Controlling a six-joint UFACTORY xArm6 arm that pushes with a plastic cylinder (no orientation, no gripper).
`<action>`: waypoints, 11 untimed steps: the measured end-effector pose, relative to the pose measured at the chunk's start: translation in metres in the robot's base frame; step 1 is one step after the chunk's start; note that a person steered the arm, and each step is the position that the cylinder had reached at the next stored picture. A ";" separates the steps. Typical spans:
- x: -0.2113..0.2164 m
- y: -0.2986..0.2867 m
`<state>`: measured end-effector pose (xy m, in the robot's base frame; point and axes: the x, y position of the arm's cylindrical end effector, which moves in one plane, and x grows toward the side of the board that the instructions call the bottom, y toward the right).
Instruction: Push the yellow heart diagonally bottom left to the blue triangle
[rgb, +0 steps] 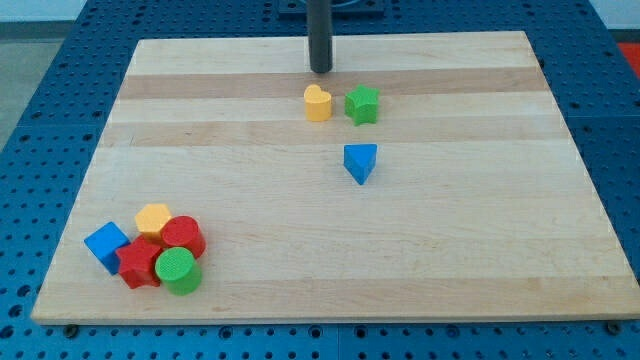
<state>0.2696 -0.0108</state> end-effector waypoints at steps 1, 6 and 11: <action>0.008 0.000; 0.129 -0.019; 0.146 -0.009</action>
